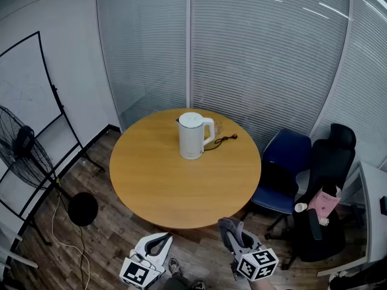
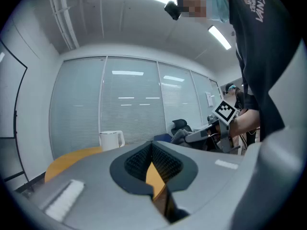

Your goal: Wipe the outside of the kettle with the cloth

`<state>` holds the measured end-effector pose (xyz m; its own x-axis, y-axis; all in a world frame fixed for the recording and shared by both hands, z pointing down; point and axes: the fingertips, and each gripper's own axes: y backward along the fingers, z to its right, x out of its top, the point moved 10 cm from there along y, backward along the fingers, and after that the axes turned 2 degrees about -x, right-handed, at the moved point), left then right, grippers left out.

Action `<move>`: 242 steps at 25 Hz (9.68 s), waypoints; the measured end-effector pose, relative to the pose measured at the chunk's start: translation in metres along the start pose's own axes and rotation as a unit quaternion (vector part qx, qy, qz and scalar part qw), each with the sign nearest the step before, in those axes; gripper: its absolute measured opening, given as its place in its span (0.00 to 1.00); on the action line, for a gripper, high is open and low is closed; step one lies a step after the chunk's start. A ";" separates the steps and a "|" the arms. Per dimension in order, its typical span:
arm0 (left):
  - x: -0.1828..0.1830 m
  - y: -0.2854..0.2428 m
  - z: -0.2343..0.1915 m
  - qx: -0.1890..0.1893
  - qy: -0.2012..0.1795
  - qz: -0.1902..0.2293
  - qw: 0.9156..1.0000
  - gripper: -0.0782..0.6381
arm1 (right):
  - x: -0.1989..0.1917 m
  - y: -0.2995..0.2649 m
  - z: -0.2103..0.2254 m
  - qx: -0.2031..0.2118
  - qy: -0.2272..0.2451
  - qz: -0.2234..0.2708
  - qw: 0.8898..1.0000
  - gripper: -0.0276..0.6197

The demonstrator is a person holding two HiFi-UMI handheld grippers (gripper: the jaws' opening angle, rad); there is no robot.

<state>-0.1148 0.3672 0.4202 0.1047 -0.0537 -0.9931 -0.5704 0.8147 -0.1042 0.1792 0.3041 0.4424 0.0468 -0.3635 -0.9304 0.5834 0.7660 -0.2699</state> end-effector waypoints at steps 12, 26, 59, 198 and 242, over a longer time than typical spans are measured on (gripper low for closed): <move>-0.019 -0.003 0.010 0.019 0.020 -0.014 1.000 0.12 | -0.009 0.003 -0.005 0.013 0.007 0.007 1.000 0.18; -0.050 -0.066 -0.060 -0.027 0.036 -0.018 0.999 0.12 | 0.016 -0.069 0.004 -0.008 0.031 0.019 0.999 0.18; -0.055 -0.251 -0.269 -0.014 0.049 -0.008 0.999 0.12 | 0.093 -0.297 0.101 -0.043 -0.016 0.049 0.998 0.18; -0.034 -0.375 -0.368 -0.210 0.239 0.003 0.948 0.53 | -0.004 -0.486 0.189 -0.200 -0.398 0.019 0.895 0.18; -0.032 -0.389 -0.369 -0.220 0.150 -0.032 0.963 0.54 | 0.104 -0.420 0.119 -0.043 -0.424 0.216 0.878 0.18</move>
<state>-0.1971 -0.1610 0.4719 -0.0521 -0.3145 -0.9478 -0.8673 0.4847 -0.1132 0.0358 -0.1182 0.4888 0.8574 -0.2660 -0.4406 0.3011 0.9535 0.0101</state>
